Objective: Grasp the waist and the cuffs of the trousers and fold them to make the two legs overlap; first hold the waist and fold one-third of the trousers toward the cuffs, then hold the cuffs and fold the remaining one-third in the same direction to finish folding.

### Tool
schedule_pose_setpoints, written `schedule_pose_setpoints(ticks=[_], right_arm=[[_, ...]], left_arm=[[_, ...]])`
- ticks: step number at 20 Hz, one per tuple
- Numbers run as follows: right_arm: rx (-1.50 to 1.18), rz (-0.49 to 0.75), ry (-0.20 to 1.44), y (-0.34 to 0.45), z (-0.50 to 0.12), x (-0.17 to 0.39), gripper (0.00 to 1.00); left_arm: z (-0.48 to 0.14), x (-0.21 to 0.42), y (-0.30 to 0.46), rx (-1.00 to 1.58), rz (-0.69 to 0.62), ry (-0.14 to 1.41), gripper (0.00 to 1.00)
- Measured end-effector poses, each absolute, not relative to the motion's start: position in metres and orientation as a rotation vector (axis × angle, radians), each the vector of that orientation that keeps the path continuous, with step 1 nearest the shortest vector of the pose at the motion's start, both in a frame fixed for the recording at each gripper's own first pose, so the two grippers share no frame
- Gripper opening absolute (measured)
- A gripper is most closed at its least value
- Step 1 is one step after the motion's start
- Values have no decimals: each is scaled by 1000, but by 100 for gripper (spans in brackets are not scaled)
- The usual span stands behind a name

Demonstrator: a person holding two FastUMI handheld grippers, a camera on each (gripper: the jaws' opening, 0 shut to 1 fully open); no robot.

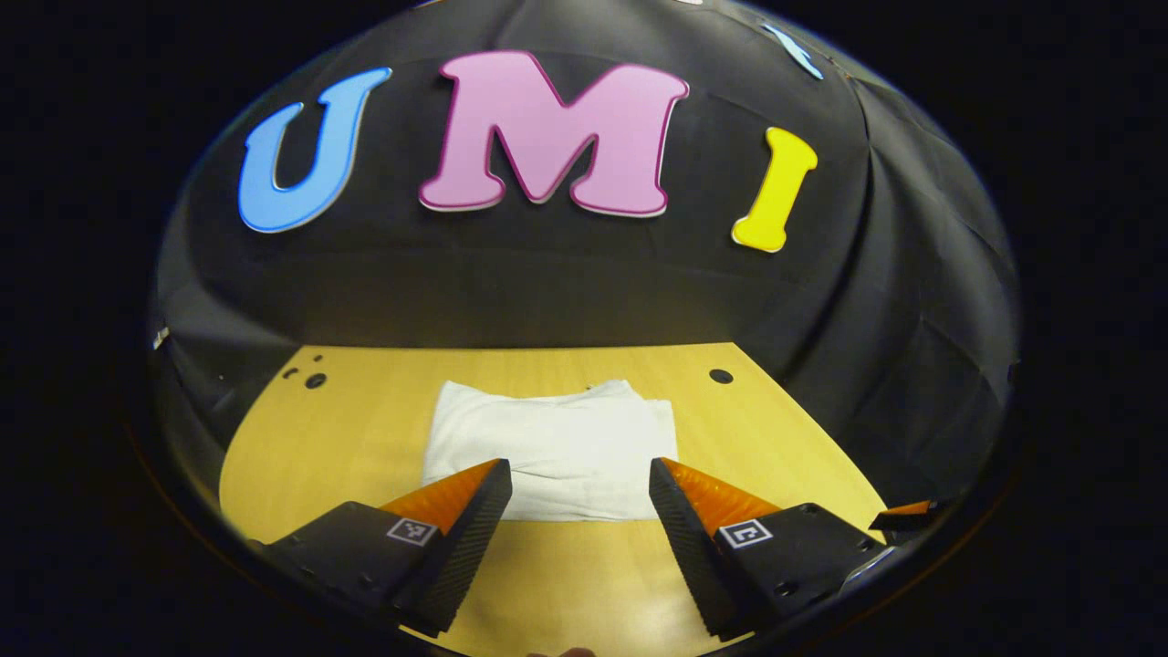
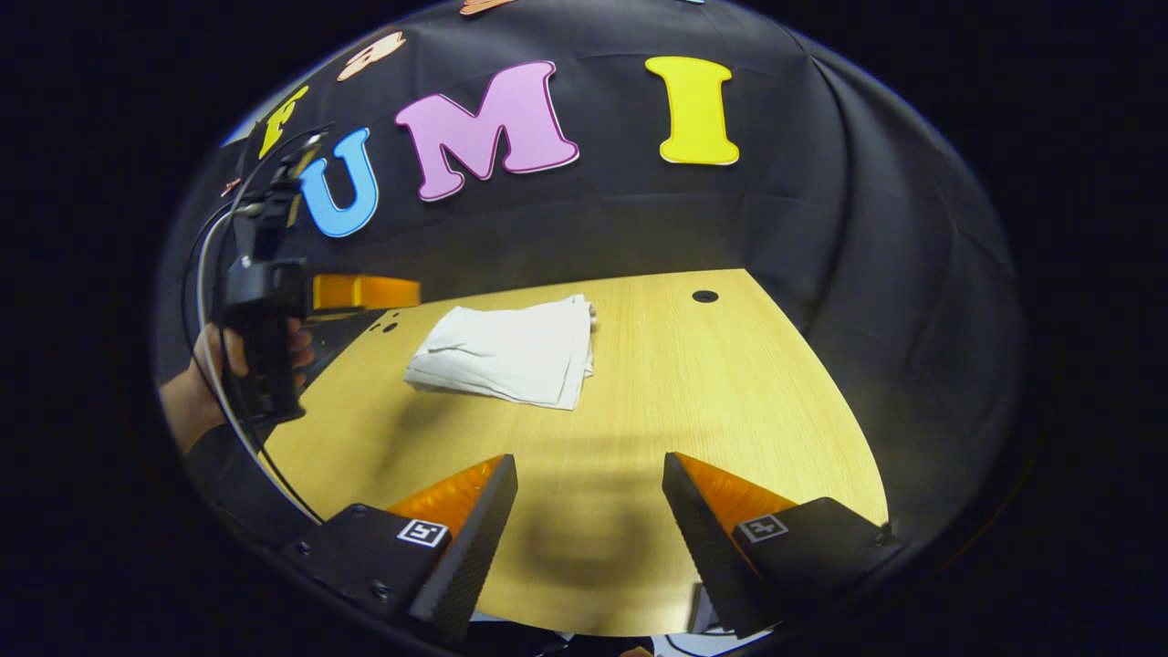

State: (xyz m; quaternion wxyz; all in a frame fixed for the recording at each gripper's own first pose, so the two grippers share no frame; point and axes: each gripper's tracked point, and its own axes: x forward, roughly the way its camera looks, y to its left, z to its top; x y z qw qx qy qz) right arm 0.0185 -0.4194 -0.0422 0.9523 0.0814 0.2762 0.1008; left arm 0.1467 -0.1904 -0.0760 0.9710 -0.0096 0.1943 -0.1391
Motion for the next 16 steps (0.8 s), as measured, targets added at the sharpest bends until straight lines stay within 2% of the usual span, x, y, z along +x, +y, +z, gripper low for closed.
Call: schedule_pose_setpoints(ticks=[5,8,16], right_arm=[[202,161,481,-397,-1,4,98],[212,167,431,-374,20,-16,98],[174,179,392,-332,25,-84,98]], left_arm=[[-56,60,-127,-96,-233,362,96],[-58,22,-86,-111,-160,327,96],[-78,-58,-49,-181,-98,303,96]])
